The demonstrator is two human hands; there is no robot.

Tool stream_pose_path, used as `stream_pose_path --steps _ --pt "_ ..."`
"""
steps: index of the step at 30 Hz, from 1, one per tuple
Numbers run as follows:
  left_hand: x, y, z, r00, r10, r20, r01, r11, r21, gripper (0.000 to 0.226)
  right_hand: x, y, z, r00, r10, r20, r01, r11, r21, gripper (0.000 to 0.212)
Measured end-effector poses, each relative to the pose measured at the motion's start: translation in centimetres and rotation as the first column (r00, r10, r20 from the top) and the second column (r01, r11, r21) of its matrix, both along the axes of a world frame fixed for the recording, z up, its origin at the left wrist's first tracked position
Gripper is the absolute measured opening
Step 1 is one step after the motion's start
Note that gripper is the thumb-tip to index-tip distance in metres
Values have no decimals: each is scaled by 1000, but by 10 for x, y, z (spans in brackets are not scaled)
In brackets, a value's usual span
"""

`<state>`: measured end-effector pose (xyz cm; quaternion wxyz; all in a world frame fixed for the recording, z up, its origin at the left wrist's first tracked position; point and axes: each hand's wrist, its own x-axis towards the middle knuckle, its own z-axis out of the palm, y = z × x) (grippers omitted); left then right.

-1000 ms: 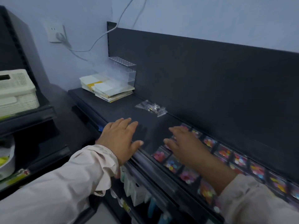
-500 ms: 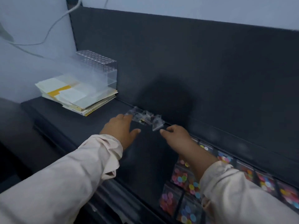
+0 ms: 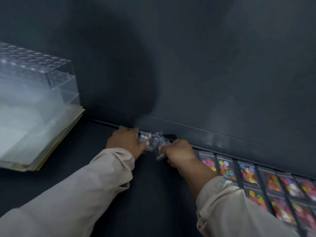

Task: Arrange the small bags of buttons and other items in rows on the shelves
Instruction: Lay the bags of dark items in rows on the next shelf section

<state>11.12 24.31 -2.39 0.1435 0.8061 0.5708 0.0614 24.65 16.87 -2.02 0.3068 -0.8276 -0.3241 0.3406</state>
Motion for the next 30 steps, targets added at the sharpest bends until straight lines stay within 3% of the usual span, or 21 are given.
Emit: stream_pose_path --steps 4,7,9,11,13,15,17,20,26,30 --pt "3 8 -8 988 -61 143 50 996 80 21 0 3 1 999 6 35 -6 1000 -13 24" --pt "4 6 -9 954 -51 294 26 996 89 6 -4 -4 1 992 -76 -99 84 993 79 20" --pt "4 2 -7 893 -22 449 -9 998 67 13 -5 -10 4 975 -116 -188 145 977 153 18" --pt "6 -1 -2 769 35 639 -20 999 -31 14 -5 -16 10 944 -124 -306 194 959 209 20" --pt "12 -7 11 568 196 800 11 969 -246 17 -3 -25 20 884 -117 -452 239 945 222 20" --pt "18 -18 26 381 387 840 111 883 -456 23 1 -38 29 802 -87 -591 277 931 239 19" --pt "25 -33 40 296 490 820 215 802 -557 24 9 -57 35 731 -56 -680 315 912 263 19" --pt "37 -66 53 300 525 797 330 727 -603 19 23 -94 44 688 -57 -724 377 880 288 18" --pt "77 -163 69 456 470 756 415 638 -648 11 60 -208 55 671 -24 -741 445 812 377 19" --pt "112 -258 80 539 356 763 553 534 -639 18 91 -308 62 697 -50 -715 469 785 403 12"
